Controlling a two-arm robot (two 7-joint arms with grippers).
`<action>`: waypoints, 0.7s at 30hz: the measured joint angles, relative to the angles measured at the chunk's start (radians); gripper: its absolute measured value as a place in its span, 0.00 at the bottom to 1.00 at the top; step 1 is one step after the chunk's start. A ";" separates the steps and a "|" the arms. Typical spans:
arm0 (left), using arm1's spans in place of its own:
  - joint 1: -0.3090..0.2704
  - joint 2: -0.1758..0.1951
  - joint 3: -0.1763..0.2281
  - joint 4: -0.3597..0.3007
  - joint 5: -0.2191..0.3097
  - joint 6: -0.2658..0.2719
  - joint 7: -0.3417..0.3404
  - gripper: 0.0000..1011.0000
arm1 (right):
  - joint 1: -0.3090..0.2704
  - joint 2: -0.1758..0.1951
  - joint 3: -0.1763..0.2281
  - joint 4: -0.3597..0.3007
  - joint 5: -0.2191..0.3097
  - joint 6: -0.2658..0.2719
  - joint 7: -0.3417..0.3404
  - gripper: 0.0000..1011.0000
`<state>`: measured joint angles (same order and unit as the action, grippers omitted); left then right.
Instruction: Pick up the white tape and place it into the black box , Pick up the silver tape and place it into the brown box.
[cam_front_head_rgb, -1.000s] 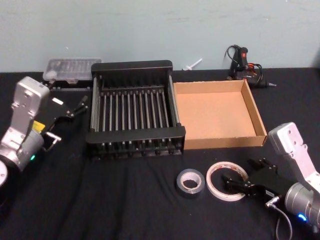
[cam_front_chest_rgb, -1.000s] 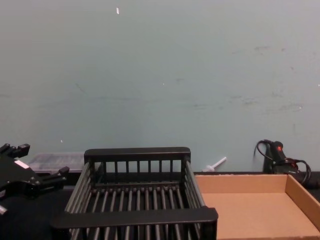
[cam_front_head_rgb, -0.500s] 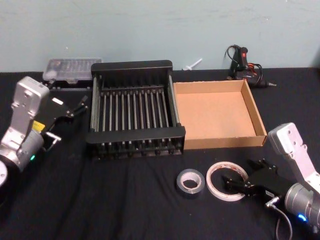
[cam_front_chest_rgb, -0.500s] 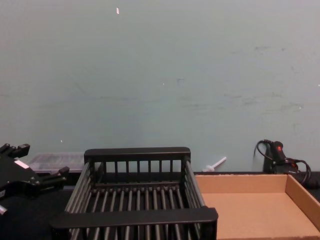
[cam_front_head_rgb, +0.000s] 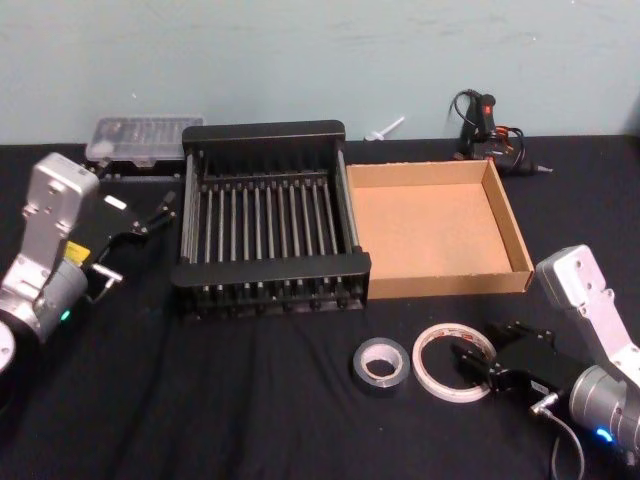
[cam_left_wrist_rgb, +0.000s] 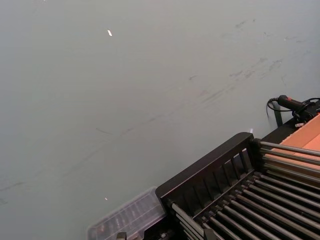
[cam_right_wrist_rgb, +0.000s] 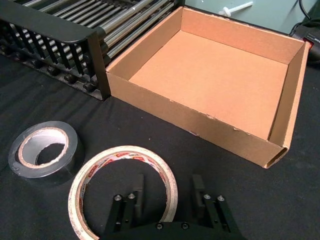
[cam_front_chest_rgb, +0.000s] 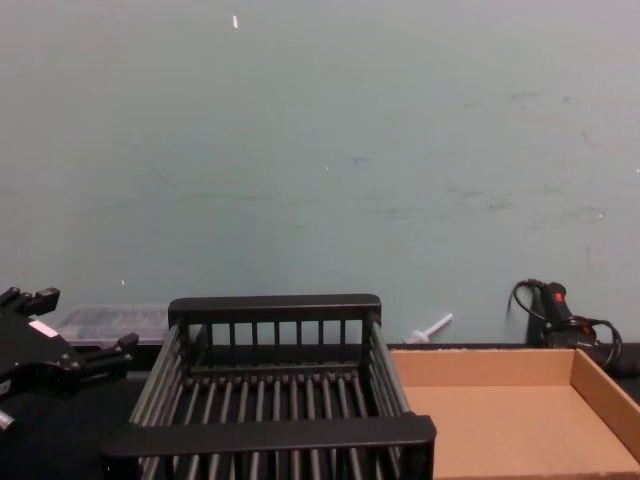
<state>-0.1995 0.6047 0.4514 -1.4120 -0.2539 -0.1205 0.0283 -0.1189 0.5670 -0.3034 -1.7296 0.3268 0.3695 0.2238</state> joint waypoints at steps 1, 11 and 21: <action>0.000 0.000 0.000 0.000 0.000 0.000 0.000 0.99 | 0.000 0.000 0.000 0.000 0.000 0.000 0.000 0.57; 0.000 0.000 0.000 0.000 0.000 0.000 0.000 0.99 | 0.000 0.000 0.000 0.000 0.001 -0.001 0.000 0.27; 0.000 0.000 0.000 0.000 0.000 0.000 0.000 0.99 | 0.000 0.000 0.000 0.000 0.001 -0.001 0.000 0.09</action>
<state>-0.1995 0.6047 0.4514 -1.4120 -0.2539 -0.1205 0.0282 -0.1189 0.5671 -0.3035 -1.7295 0.3278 0.3687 0.2236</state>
